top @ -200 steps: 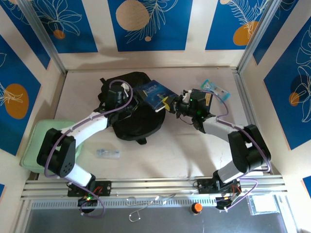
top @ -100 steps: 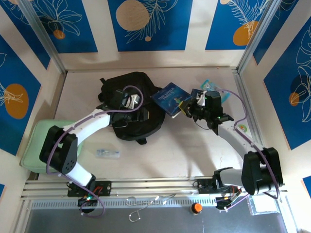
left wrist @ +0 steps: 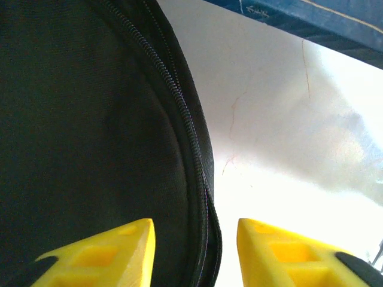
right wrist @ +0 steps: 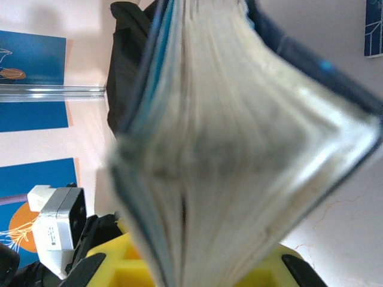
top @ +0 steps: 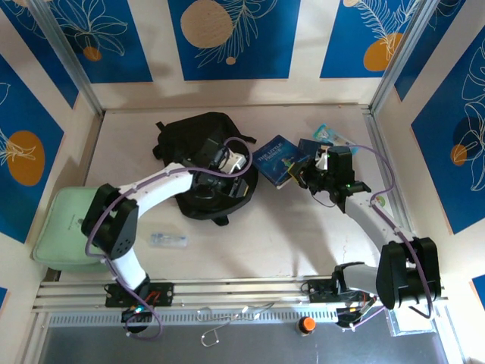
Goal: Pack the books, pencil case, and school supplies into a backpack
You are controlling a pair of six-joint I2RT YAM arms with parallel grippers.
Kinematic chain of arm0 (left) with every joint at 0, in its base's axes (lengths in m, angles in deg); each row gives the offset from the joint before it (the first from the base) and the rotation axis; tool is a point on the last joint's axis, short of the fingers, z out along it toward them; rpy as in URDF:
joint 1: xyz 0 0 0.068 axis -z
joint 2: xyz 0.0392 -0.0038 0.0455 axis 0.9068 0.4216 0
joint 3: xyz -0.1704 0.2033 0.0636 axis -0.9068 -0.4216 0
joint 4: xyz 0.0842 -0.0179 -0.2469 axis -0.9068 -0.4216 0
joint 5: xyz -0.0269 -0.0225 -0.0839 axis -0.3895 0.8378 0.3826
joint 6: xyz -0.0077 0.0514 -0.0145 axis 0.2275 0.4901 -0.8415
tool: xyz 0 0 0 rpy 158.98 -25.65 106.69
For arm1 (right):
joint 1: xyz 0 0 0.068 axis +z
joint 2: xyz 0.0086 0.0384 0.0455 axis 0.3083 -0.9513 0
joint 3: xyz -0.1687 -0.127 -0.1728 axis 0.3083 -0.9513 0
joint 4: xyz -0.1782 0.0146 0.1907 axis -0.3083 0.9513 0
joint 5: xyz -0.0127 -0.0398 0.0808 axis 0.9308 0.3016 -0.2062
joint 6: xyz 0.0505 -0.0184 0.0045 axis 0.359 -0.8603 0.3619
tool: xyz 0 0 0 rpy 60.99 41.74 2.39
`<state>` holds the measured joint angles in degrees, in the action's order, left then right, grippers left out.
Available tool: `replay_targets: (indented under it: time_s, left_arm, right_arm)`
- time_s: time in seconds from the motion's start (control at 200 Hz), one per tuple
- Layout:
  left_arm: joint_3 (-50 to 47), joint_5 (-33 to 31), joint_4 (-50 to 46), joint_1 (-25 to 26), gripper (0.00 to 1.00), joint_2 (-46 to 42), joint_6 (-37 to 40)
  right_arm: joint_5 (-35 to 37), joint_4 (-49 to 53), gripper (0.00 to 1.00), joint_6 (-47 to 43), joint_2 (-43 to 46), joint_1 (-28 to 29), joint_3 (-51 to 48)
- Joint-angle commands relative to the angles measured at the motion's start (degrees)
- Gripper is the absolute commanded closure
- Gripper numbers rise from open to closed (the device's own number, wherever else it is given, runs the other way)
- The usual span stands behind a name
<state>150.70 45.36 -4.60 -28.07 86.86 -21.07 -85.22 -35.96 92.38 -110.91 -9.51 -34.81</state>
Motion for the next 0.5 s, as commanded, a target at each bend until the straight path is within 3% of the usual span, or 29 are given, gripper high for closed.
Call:
replay_targets:
  time_s: [0.0,0.495]
  left_arm:
    - [2.88,0.19,-1.99,0.54,0.65,2.13,-0.37]
    - [4.8,0.52,-4.98,0.78,0.71,5.49,-0.37]
  right_arm:
    - [-2.14,-1.65,0.98,-1.24,2.45,-0.67,-0.45]
    - [-2.49,-1.65,0.98,-1.21,3.42,-1.69,-1.58]
